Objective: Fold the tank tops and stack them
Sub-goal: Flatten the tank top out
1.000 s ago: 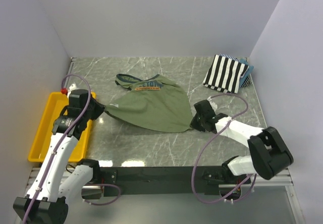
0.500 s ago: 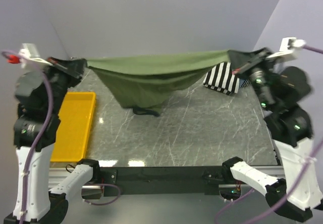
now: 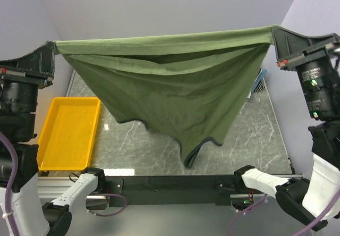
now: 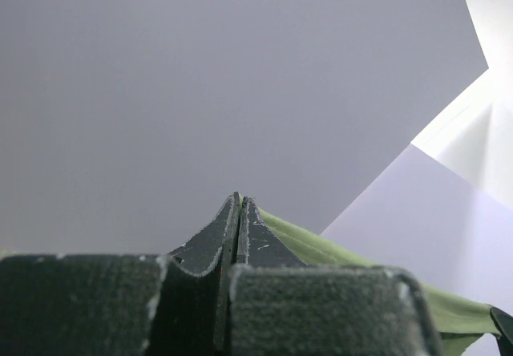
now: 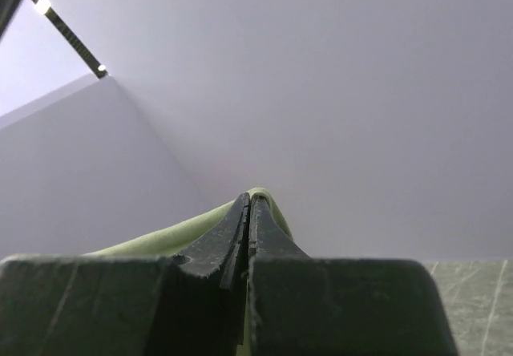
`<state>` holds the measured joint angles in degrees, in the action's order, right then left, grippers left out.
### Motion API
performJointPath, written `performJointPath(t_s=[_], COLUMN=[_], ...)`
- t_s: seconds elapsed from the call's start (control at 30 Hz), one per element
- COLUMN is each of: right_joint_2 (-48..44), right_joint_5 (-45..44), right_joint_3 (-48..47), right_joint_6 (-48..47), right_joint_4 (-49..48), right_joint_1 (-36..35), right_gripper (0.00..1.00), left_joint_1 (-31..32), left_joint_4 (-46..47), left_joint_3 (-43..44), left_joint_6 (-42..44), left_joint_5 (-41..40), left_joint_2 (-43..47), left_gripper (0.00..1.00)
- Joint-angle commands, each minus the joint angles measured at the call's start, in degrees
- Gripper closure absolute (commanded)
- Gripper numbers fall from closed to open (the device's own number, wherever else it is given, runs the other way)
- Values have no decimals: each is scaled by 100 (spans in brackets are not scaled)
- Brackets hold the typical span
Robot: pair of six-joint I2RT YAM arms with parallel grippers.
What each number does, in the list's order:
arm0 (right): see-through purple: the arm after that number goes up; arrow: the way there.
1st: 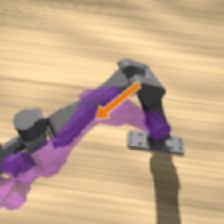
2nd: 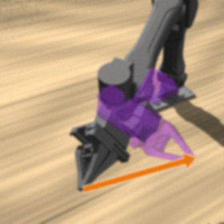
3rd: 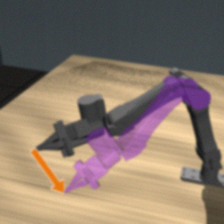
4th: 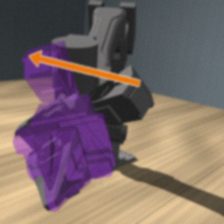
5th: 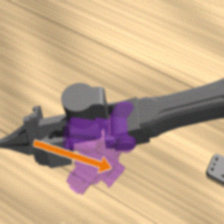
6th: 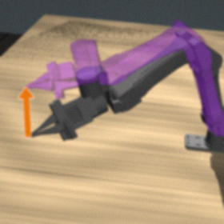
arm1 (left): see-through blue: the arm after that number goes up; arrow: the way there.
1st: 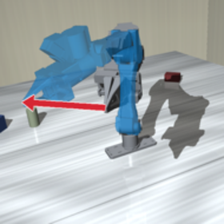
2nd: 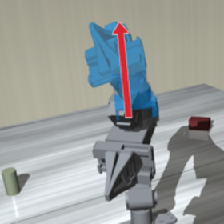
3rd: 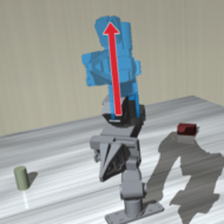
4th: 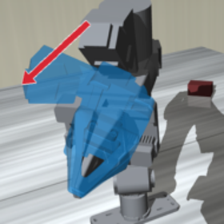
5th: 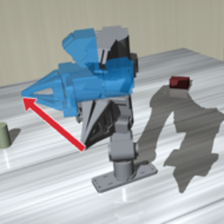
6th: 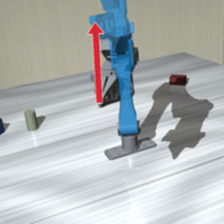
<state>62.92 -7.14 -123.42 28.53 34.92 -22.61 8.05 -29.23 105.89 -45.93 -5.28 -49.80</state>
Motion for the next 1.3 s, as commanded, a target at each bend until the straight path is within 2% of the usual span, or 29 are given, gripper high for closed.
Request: performJointPath(t_s=[0.0, 0.1, 0.17, 0.27, 0.37, 0.4, 0.47, 0.5, 0.6, 0.67, 0.7, 0.83, 0.97, 1.03, 1.07, 1.13, 1.17, 1.27], right_joint_2=[369, 790, 1064, 1827, 3013, 3651, 4191, 4516, 4581, 4423, 4361, 4326, 4361, 4238, 3985, 3642, 3318, 2729], right_joint_5=[-68, 36, 501, 949, 1074, 1126, 1327, 1355, 1373, 1312, 1250, 1110, 1074, 1126, 1179, 1171, 1214, 1276], right_joint_3=[10, 2, 28, -155, -1243, -1969, -2545, -2765, -2461, -2284, -2144, -2266, -2266, -1864, -1548, -249, 643, 1913], right_joint_6=[-252, -305, -174, 20, 117, 152, 319, 372, 425, 259, 180, -102, -138, -111, -76, 46, 108, 354], right_joint_4=[-213, -406, -668, -1117, -1206, -1215, -1504, -1697, -2645, -3287, -3472, -4158, -4239, -4099, -4133, -4343, -4422, -4537], right_joint_1=[20, 116, 362, 661, 863, 916, 1074, 1127, 1303, 1338, 1338, 1338, 1408, 1426, 1426, 1426, 1426, 1426], right_gripper=[100, 100, 100, 100, 100, 100, 100, 100, 100, 100, 100, 100, 100, 100, 100, 100, 100, 100], left_joint_1=[-23, -23, -23, -49, -347, -418, -663, -752, -1200, -1507, -1569, -1614, -1710, -1719, -1719, -1719, -1719, -1676], left_joint_4=[356, 725, 1032, 1410, 1850, 1973, 2297, 2325, 2877, 3824, 4533, 4908, 4989, 5067, 5138, 5392, 5689, 6130], left_joint_3=[-50, -287, -402, -114, 755, 1332, 2081, 3077, 4603, 4311, 3804, 3773, 3642, 3186, 2923, 1773, 820, -678], left_joint_6=[-21, -135, -135, -56, -179, -231, -381, -442, -898, -1443, -1541, -1077, -1032, -1110, -1172, -1505, -1619, -1779], left_joint_5=[-158, -26, 18, 97, 737, 1104, 1536, 1965, 2486, 2742, 2751, 2663, 2725, 2865, 3083, 3260, 3400, 3463], left_joint_2=[-433, -688, -1056, -1890, -3155, -3837, -4587, -5374, -6556, -6552, -6334, -6138, -6085, -6015, -5963, -5700, -5429, -4918], left_gripper=[99, 100, 99, 99, 99, 100, 99, 99, 99, 99, 99, 100, 99, 99, 99, 100, 99, 99])
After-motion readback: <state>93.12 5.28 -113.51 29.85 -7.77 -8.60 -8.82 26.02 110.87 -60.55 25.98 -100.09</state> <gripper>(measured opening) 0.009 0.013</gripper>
